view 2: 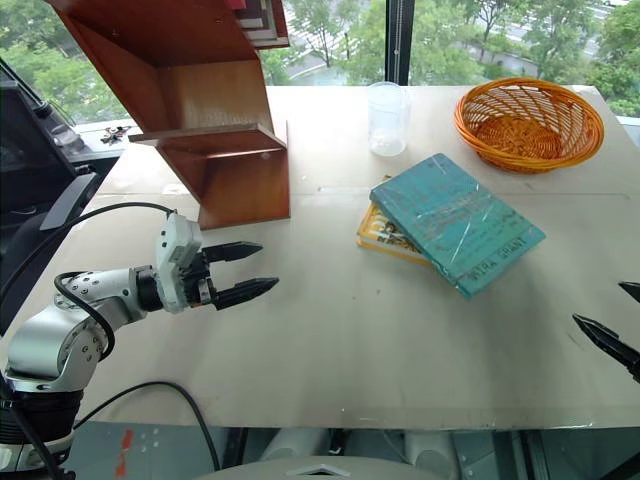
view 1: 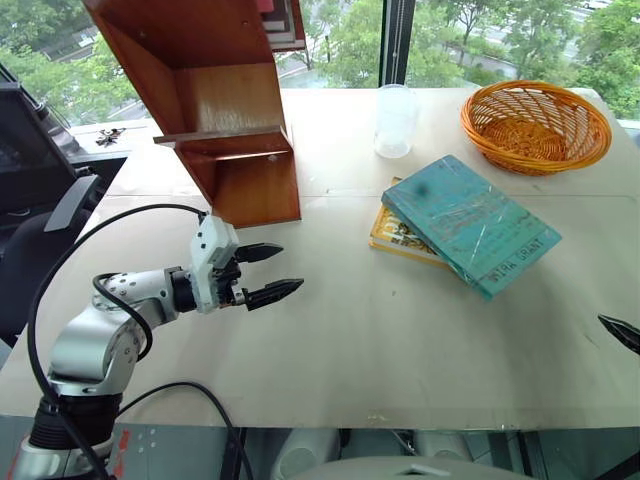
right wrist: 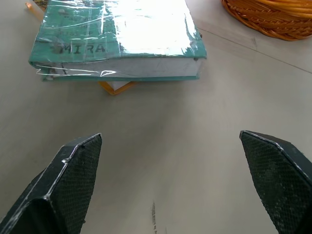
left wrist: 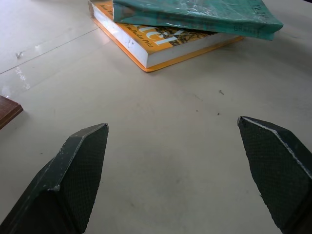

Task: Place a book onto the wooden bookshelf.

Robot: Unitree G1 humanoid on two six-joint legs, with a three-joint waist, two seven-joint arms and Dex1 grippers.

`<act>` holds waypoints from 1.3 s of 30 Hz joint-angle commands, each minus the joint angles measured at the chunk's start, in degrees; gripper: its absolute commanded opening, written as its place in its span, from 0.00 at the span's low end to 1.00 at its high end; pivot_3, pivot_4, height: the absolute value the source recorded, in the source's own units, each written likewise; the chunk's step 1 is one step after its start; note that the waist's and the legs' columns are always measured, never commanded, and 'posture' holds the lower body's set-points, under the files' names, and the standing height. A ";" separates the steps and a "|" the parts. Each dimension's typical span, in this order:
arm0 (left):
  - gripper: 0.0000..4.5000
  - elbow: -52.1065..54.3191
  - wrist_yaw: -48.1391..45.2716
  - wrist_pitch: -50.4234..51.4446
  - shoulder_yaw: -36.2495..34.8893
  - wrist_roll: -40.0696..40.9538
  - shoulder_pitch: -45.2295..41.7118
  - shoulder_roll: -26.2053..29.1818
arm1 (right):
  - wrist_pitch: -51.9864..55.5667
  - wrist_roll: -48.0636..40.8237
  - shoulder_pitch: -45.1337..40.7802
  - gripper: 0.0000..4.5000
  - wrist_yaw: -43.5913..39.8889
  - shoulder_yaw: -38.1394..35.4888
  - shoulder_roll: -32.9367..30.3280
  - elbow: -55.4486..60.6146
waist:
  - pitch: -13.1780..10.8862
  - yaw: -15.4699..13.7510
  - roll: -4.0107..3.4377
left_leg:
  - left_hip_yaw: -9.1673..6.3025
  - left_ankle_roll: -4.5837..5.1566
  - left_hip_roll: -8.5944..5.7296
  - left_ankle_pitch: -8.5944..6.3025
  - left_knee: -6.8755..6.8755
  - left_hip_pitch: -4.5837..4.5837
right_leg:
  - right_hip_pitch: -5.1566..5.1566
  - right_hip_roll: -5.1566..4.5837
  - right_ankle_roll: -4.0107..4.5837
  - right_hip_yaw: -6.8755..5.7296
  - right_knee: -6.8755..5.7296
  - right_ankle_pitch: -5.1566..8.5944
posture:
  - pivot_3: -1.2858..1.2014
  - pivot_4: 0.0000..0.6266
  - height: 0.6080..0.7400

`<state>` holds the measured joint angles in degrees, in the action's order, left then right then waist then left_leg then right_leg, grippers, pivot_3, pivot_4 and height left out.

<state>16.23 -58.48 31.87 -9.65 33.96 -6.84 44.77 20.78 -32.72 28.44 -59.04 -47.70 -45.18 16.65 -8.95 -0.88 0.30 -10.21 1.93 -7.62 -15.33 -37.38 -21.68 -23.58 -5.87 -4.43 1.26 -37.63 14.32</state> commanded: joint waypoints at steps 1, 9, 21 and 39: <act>0.98 0.95 0.32 -0.42 -0.99 1.65 -1.89 -0.62 | 1.46 -1.85 -4.82 1.00 5.95 -0.77 0.23 2.48 | 0.00 0.00 0.00 | 0.00 0.01 0.00 -0.01 0.01 -0.01 | 0.00 0.00 0.00 0.00 0.03 0.00 | 0.52 0.24 1.00; 0.99 6.99 2.45 3.20 0.95 7.73 -7.40 -5.17 | 25.85 -7.84 -26.16 0.94 27.53 10.31 -6.11 12.49 | -0.07 0.16 0.06 | 0.23 0.02 0.06 0.00 -0.03 0.00 | -0.08 0.06 -0.12 0.18 -0.06 -0.09 | 0.52 0.24 1.00; 1.00 17.82 5.09 3.35 1.77 11.68 -3.97 -5.56 | 31.56 15.91 -65.55 0.01 32.50 49.16 -7.94 -21.18 | -0.15 0.25 0.21 | 0.42 0.02 0.07 0.00 -0.02 -0.33 | -0.41 0.03 -0.12 0.15 0.16 -0.09 | 0.52 0.24 1.00; 1.00 18.20 9.38 2.13 3.07 8.91 0.95 -5.50 | 35.41 16.43 -72.12 0.01 22.32 54.30 1.63 -19.69 | -0.15 0.78 0.21 | 0.41 0.03 0.07 -0.01 -0.04 -0.31 | -0.42 0.05 -0.12 0.16 0.10 -0.09 | 0.52 0.24 1.00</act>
<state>33.23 -49.63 34.95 -6.18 43.30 -6.00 38.83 55.74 -15.99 -43.01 -36.65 8.57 -43.53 -6.11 -9.10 -0.10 0.51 -9.80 1.97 -7.56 -15.34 -37.42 -21.98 -24.00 -5.82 -4.55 1.42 -37.53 14.22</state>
